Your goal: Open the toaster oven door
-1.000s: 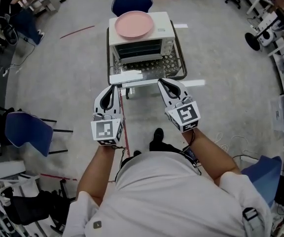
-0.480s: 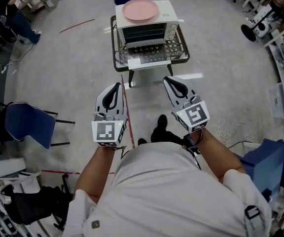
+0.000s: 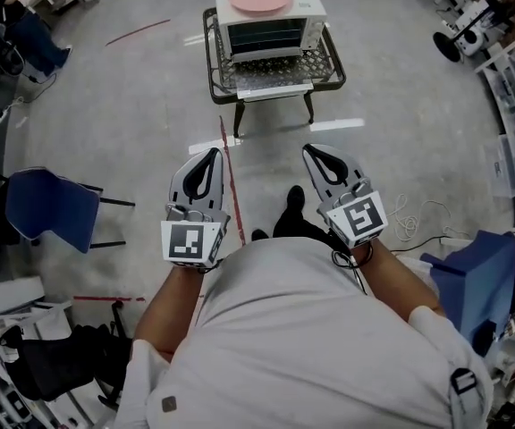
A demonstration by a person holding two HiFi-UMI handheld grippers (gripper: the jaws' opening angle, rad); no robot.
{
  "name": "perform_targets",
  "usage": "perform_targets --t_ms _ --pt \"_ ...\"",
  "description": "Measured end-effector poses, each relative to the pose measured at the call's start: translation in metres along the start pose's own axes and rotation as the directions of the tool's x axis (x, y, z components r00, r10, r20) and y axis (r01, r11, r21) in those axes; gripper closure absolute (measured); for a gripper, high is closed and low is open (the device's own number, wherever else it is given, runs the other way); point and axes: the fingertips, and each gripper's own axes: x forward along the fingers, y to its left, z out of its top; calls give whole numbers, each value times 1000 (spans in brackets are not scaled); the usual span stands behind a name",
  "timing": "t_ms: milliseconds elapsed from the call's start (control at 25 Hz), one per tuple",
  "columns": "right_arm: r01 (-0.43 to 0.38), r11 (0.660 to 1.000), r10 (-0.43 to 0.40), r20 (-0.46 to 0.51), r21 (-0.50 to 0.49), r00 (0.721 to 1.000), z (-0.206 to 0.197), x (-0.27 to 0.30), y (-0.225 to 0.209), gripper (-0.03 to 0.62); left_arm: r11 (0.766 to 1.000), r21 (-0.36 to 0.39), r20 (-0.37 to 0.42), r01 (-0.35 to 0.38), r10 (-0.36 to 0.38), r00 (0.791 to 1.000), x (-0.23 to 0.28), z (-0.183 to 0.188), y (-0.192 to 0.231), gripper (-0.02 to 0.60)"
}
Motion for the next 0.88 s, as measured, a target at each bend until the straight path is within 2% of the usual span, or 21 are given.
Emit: perform_targets --t_ms 200,480,880 --pt "-2 1000 2 17 -7 1000 -9 -13 15 574 998 -24 17 66 -66 998 -18 -9 -5 566" --pt "-12 1000 13 64 -11 998 -5 -31 29 574 997 -17 11 70 -70 998 -33 -13 -12 565" --pt "-22 1000 22 57 -1 998 -6 -31 35 574 997 -23 45 74 -73 996 -41 -5 -12 565"
